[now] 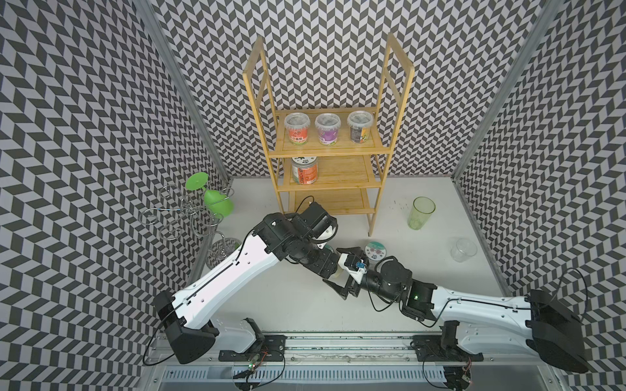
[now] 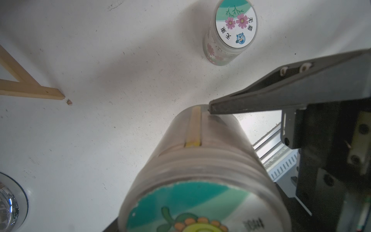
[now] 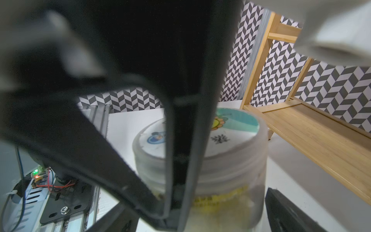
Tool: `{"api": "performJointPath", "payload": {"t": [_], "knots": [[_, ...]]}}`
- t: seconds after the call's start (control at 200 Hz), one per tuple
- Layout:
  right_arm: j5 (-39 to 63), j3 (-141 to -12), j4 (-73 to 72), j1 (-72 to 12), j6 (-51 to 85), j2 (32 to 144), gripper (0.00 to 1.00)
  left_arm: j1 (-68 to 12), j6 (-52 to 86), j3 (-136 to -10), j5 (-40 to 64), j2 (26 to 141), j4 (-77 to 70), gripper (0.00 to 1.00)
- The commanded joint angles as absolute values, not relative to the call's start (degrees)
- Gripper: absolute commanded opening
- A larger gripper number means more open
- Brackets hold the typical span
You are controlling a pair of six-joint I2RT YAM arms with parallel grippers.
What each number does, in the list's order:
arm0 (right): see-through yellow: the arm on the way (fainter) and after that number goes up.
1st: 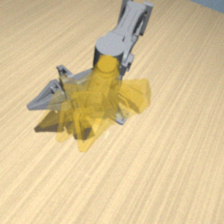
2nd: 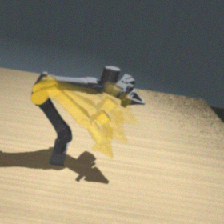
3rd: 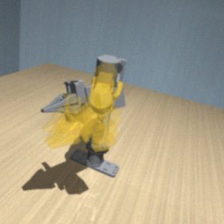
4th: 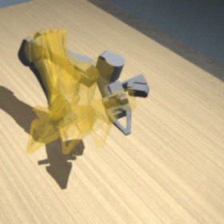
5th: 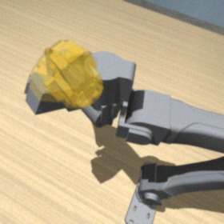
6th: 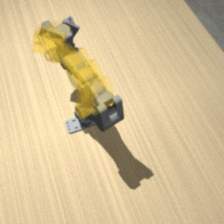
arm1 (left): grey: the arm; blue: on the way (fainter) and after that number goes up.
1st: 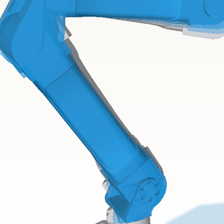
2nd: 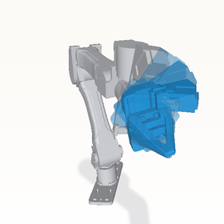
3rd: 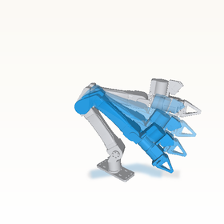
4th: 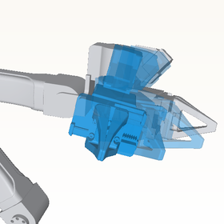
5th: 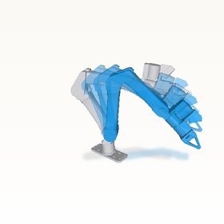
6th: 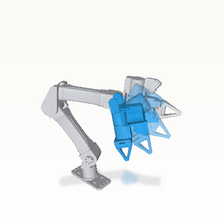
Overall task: Place the seed container on the shelf
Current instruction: Pick up the seed jar at the center of the board.
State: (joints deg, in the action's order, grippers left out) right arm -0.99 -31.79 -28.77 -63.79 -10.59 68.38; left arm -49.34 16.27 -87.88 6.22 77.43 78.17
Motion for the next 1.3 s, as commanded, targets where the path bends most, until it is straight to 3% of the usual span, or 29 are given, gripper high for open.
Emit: {"api": "performJointPath", "payload": {"t": [0.0, 0.661, 1.297], "knots": [[-0.09, -33.11, -34.39, -62.88, -8.99, 69.33, 0.99, -49.12, 15.56, -89.04, 7.36, 75.74, 77.2, 0.77], [2.73, -32.2, -39.81, -60.47, -7.94, 73.89, 0.99, -49.76, 14.13, -90.78, 10.17, 75.13, 76.51, 0.79], [3.5, -33.4, -33.8, -59.01, -11.22, 77.35, 0.99, -50.27, 13.3, -92.33, 12.32, 74.98, 74.62, 0.79]]}}
